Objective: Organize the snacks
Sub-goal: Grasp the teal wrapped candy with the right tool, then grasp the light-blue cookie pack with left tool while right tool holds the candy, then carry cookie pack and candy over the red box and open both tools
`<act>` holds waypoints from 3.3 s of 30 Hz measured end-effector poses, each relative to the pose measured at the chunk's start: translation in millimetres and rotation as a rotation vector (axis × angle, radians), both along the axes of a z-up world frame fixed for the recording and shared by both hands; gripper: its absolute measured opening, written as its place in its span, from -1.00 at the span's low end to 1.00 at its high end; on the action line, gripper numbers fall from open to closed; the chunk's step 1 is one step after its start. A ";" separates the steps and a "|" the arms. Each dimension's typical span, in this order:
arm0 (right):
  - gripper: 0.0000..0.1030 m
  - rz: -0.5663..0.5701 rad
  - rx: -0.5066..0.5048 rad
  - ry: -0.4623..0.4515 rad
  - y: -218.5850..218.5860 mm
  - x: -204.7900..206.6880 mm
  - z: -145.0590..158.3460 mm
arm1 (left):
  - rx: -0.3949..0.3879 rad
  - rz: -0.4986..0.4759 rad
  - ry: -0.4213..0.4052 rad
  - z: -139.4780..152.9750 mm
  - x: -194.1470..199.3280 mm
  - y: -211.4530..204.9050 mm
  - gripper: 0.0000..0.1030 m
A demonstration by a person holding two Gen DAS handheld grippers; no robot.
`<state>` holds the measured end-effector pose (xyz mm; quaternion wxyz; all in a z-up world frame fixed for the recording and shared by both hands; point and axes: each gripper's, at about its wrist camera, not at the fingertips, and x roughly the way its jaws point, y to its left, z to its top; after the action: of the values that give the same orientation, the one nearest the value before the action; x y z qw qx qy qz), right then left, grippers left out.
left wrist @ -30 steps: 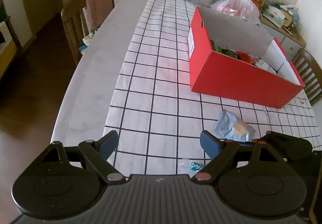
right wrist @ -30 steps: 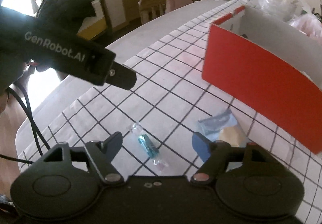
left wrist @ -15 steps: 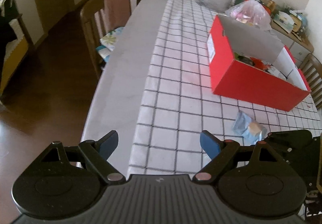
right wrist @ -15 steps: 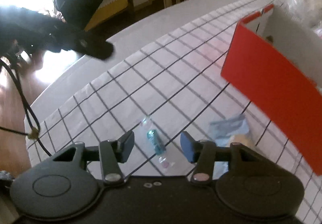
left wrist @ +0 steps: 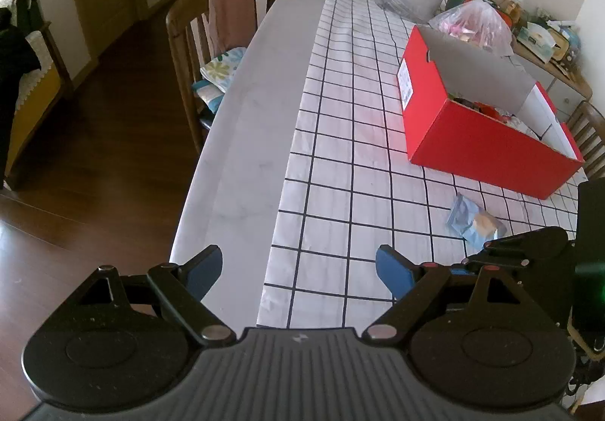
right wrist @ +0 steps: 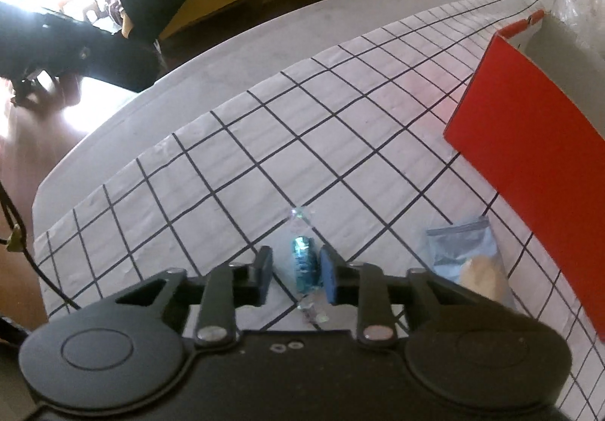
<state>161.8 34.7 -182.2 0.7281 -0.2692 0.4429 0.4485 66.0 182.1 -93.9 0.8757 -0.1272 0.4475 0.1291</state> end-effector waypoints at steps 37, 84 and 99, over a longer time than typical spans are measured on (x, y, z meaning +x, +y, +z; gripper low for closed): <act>-0.79 -0.498 0.144 0.000 -168.7 27.0 27.5 | -0.113 -0.141 0.140 -49.3 147.2 -143.2 0.72; -0.79 -0.596 0.211 -0.026 -210.2 29.1 38.6 | -0.139 -0.004 0.220 -62.1 134.3 -126.9 -0.09; -0.79 -0.615 0.283 -0.121 -194.3 32.2 85.2 | -0.106 -0.126 0.057 9.1 118.7 -127.3 -0.09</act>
<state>194.0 -159.6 -97.0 0.8842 -0.0455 0.3930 0.2482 184.7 54.8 -84.8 0.8611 -0.1409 0.4856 0.0533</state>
